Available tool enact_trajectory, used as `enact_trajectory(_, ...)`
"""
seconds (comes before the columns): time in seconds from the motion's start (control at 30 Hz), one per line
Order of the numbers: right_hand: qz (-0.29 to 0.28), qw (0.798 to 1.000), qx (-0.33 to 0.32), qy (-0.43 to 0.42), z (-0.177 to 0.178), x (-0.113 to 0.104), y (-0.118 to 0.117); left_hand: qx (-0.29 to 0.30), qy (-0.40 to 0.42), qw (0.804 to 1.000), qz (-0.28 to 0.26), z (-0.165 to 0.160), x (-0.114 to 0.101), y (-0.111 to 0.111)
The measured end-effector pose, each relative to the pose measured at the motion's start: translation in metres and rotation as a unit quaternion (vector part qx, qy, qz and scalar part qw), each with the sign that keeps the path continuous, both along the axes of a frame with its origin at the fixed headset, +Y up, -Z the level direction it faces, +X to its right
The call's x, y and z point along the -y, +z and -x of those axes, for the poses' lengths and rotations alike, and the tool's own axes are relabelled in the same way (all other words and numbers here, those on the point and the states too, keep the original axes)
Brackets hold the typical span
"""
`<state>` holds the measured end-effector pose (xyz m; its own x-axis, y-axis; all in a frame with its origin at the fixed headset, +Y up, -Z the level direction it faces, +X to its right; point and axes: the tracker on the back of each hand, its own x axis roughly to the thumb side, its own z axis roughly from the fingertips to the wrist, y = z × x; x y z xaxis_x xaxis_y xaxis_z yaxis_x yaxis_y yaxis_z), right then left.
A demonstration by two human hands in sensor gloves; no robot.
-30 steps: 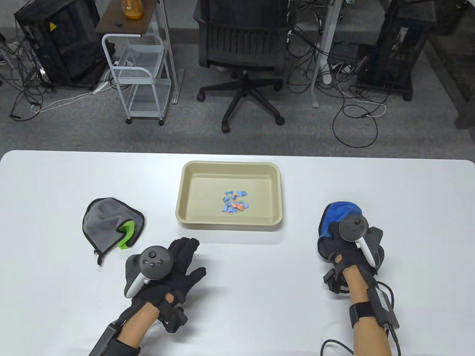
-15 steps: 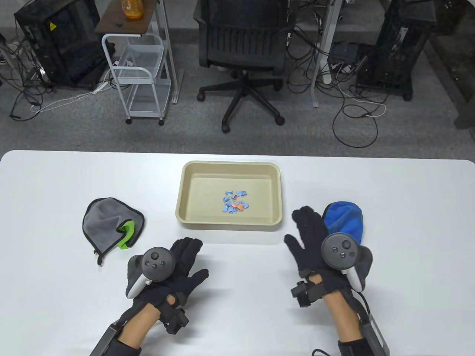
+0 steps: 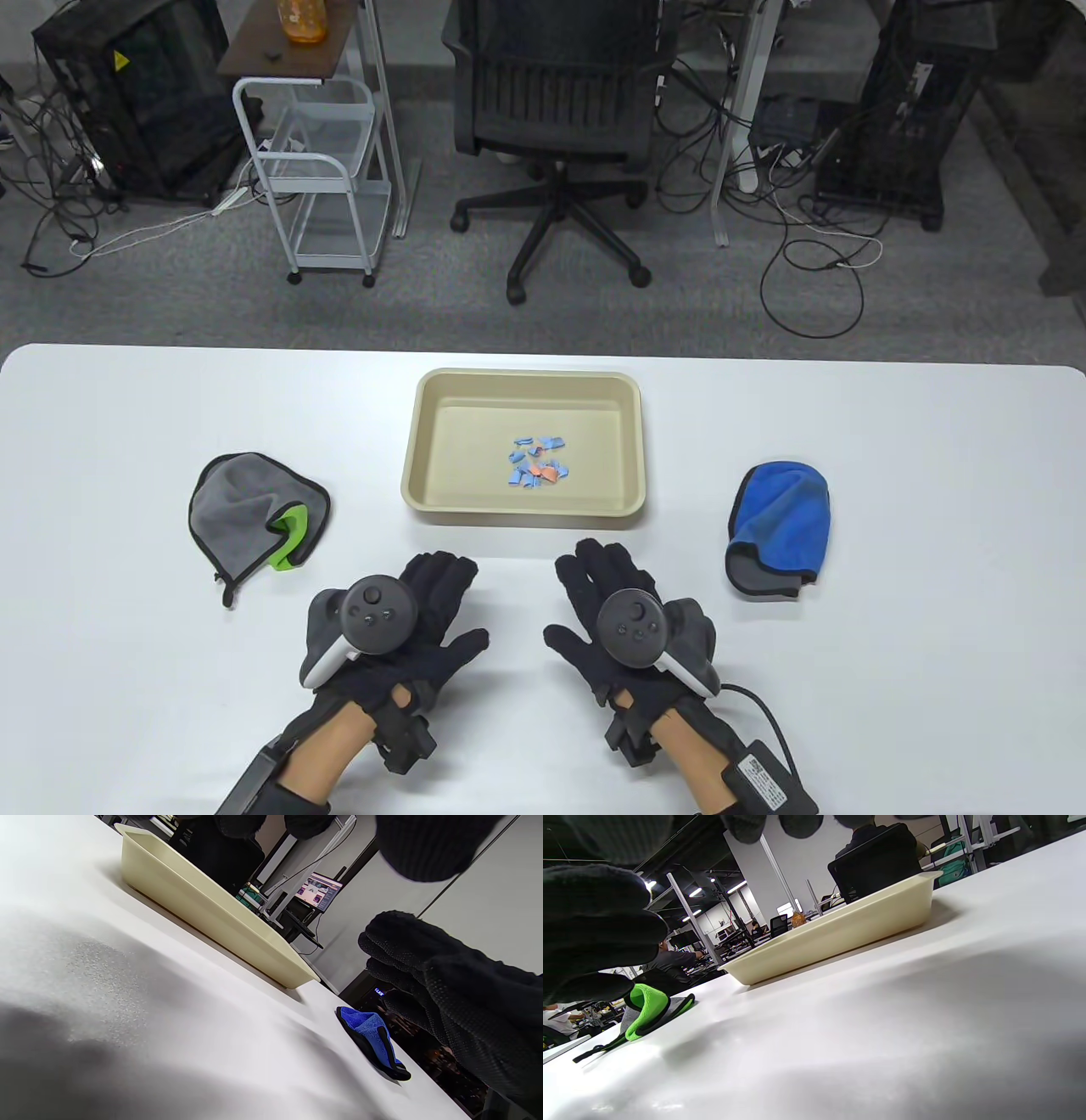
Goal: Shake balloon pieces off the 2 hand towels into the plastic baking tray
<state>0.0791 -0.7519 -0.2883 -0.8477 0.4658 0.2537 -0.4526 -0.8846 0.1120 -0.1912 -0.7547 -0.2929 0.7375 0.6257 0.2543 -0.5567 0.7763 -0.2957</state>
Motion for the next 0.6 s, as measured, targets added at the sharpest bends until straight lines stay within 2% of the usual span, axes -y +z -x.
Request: enact_trajectory(0.6,-0.008,1.0,-0.01,-0.001,0.0031,-0.0018,0.001,0.003,-0.002,1.0,-0.001,-0.0002,-0.0008,0.0005)
